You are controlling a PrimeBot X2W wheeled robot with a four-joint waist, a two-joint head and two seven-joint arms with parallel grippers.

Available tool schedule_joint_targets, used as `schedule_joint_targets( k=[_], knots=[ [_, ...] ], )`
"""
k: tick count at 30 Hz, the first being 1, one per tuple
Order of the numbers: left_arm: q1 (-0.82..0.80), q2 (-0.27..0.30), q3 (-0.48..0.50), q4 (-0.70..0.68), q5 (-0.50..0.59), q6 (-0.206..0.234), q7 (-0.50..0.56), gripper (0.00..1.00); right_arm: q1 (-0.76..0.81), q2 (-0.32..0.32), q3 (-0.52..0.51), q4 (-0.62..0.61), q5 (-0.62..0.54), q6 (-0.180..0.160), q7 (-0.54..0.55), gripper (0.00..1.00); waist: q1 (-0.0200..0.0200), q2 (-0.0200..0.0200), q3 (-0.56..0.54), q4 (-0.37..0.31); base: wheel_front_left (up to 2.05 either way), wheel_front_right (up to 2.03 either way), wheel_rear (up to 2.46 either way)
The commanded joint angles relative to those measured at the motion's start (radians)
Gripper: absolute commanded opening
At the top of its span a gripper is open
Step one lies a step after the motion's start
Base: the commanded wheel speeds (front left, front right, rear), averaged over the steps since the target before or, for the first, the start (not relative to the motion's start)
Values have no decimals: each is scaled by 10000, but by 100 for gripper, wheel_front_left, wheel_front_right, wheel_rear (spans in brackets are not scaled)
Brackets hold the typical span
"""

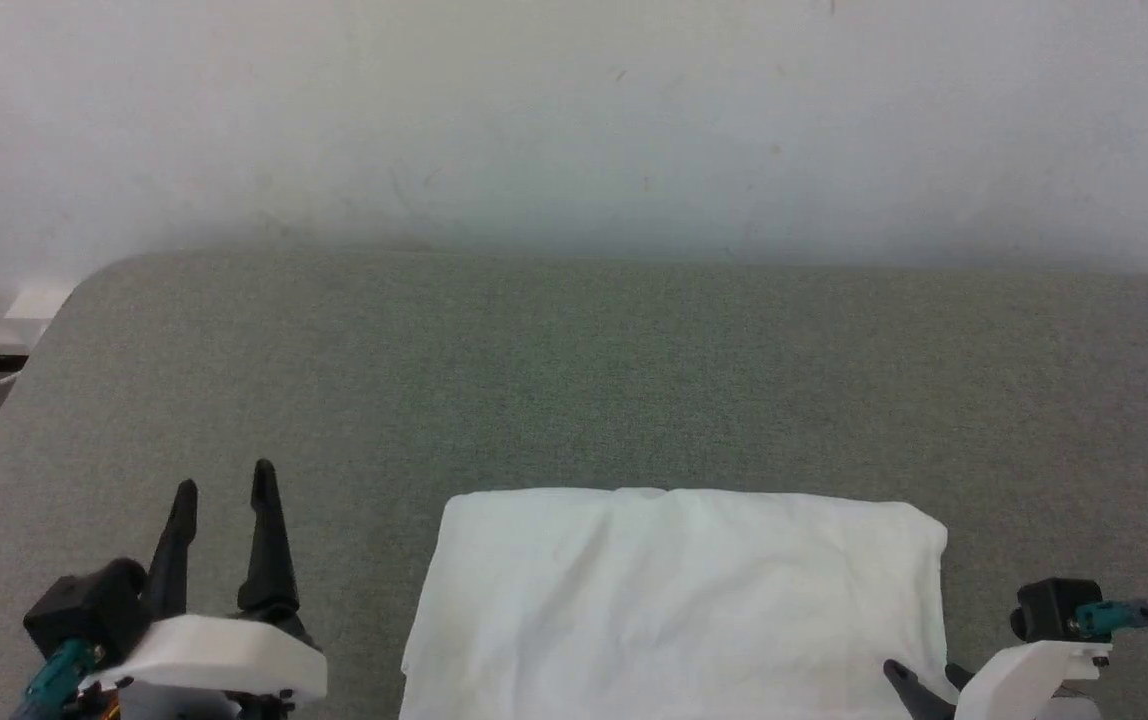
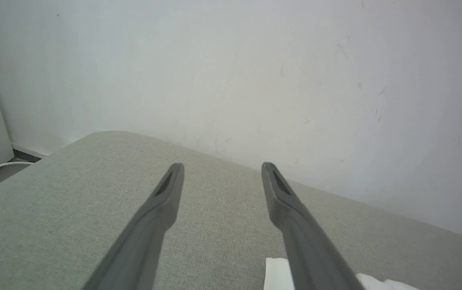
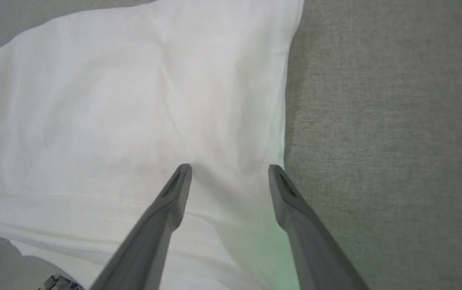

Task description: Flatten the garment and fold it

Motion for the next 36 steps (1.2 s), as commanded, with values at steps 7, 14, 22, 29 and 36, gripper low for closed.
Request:
schedule_joint_targets(
  k=[7,14,22,29,36],
  knots=[
    [914,-1018,1145,139,1607,-1148,-46,100,-80,500,-524,701,-1065,-9,-10,100,0,0,227,127,0,0,0],
    [847,-1636,1708,619,2469,-1898,-46,100,-276,640,-292,1453,-969,-9,115,100,0,0,651,206,0,0,0],
    [649,-2139,1989,1290,2968,-2567,-47,100,-187,590,627,1679,-645,-9,-160,0,0,0,674,209,0,0,0],
    [749,-2357,1984,1980,3048,-2993,-47,100,-624,386,-376,1387,-510,-9,-1438,0,0,0,442,2,0,0,0],
    [636,-2555,2014,2199,3187,-3155,-47,100,-899,-251,-1796,1730,-626,-9,-1628,0,0,0,340,-56,0,0,0]
  ],
)
